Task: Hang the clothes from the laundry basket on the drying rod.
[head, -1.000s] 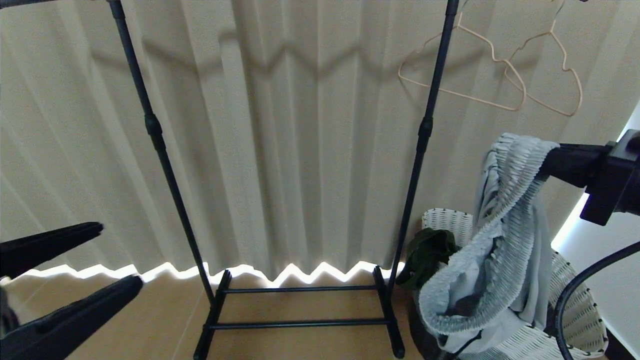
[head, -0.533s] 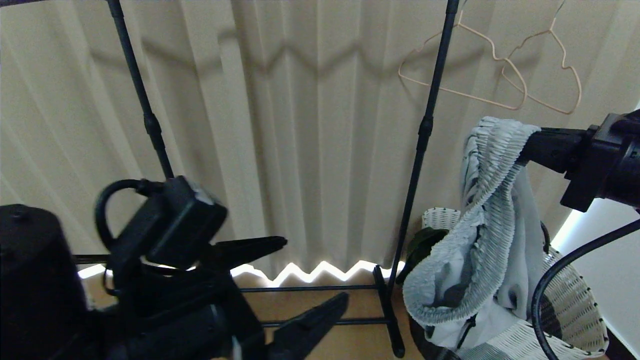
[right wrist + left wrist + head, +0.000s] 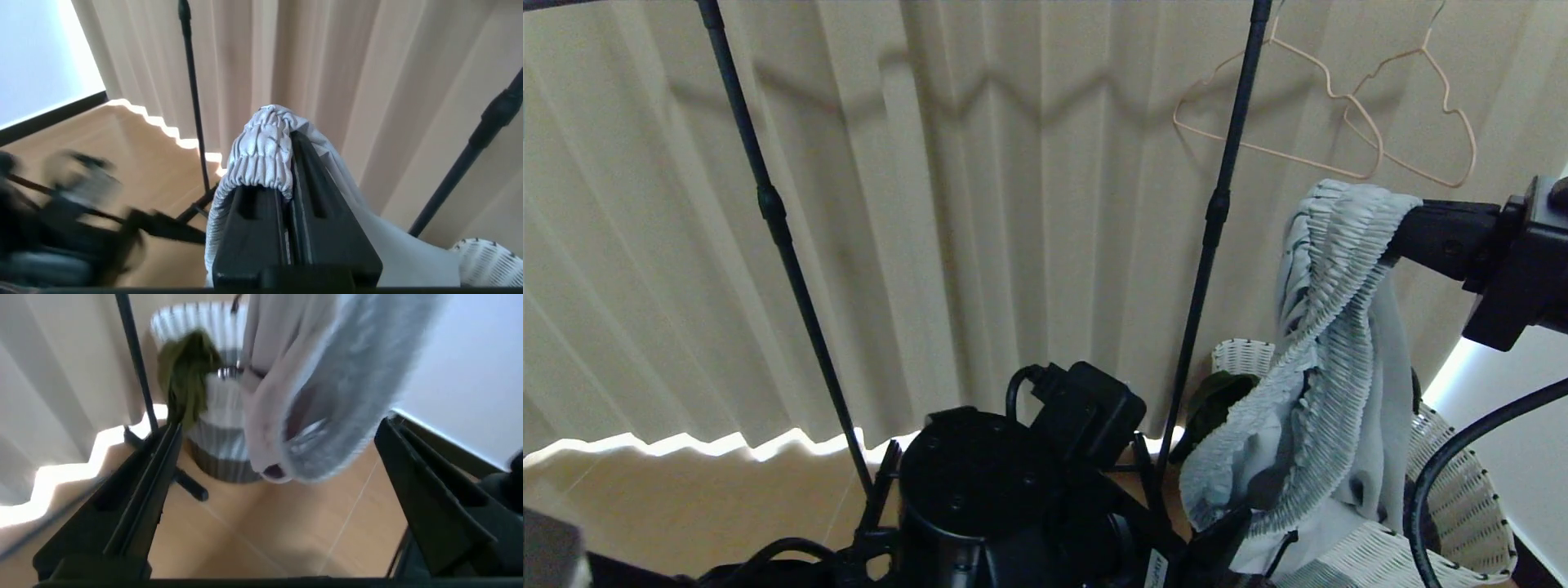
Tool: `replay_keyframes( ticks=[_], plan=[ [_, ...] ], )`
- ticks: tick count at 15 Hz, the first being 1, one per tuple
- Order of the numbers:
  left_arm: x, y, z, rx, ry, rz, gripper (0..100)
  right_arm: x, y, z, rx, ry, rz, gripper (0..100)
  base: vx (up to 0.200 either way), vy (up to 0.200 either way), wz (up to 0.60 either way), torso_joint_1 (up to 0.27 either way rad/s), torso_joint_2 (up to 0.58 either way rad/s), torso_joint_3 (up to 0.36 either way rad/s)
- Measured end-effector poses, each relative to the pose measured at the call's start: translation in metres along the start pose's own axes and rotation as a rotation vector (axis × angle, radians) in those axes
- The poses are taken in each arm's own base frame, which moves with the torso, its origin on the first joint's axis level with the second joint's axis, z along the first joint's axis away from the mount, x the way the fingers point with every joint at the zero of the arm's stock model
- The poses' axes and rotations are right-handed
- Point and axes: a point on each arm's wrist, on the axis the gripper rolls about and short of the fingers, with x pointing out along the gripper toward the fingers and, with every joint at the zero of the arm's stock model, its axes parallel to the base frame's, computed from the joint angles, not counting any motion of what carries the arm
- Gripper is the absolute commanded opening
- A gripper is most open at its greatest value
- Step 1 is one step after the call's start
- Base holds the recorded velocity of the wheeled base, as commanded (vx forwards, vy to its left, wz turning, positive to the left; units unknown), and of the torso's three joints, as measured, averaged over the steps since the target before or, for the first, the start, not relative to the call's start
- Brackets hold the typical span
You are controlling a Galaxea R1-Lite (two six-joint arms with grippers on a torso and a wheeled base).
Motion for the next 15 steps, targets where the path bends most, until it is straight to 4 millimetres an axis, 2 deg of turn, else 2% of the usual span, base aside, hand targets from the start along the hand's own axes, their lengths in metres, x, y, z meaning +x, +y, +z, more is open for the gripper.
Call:
replay_keyframes(
  ticks=[3, 7, 8, 12, 15],
  plan=[
    [0.021, 0.006, -0.013, -0.032, 0.028, 0.052, 100, -0.006, 0.004, 0.004, -0.002, -0.021, 0.020, 0, 0.000, 0.000, 0.00, 0.000, 0.00, 0.000],
    [0.032, 0.015, -0.020, -0.040, 0.046, 0.085, 100, -0.014, 0.006, 0.007, -0.004, -0.040, 0.029, 0, 0.000, 0.000, 0.00, 0.000, 0.00, 0.000],
    [0.033, 0.016, -0.021, -0.044, 0.049, 0.086, 0, -0.015, 0.007, 0.008, -0.004, -0.044, 0.031, 0, 0.000, 0.000, 0.00, 0.000, 0.00, 0.000],
    [0.033, 0.017, -0.024, -0.034, 0.052, 0.090, 0, -0.019, 0.007, 0.009, -0.006, -0.049, 0.031, 0, 0.000, 0.000, 0.00, 0.000, 0.00, 0.000],
    [0.024, 0.019, -0.024, -0.005, -0.052, 0.132, 0, -0.018, 0.007, 0.009, -0.006, -0.053, 0.032, 0, 0.000, 0.000, 0.00, 0.000, 0.00, 0.000]
  ],
)
